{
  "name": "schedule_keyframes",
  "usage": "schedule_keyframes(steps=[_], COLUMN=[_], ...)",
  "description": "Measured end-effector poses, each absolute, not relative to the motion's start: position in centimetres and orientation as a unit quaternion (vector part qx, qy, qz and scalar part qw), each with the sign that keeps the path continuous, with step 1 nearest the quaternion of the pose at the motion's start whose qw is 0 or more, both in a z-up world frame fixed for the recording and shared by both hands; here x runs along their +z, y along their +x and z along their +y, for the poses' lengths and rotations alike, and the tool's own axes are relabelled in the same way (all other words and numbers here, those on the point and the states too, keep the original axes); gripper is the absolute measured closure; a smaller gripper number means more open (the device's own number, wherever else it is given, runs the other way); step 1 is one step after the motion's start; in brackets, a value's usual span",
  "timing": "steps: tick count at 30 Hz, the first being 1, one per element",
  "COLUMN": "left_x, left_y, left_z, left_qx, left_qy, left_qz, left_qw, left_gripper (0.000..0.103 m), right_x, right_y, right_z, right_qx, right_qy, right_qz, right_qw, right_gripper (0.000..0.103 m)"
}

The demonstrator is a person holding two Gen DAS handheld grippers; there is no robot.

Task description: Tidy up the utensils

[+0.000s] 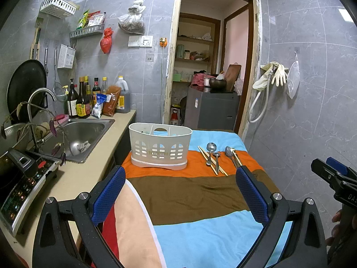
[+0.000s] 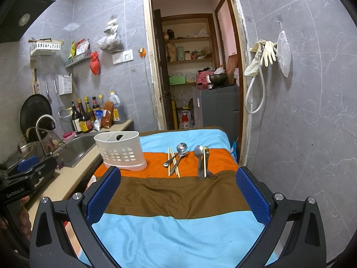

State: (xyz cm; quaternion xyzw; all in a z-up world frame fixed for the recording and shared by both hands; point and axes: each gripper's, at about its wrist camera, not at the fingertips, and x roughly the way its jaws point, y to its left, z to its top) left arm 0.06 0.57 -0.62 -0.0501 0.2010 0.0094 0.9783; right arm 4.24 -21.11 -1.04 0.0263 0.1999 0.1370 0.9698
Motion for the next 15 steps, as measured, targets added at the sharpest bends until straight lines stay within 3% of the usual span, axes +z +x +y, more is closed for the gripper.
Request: schedule_keyframes(steps=[15], left_x=[-0.78], left_y=[0.04], left_z=[0.67], left_qx=[0.011], left_qy=[-0.051], left_qz=[0.202], left_qw=[0.978], left_gripper=[0.006], right_x=[-1.06], right_y=[4.29], right_z=[-21.04], right_qx=[0.138], right_qy=[0.027], right_qz=[0.2], right_qw=[0.97], right_gripper=[0.0])
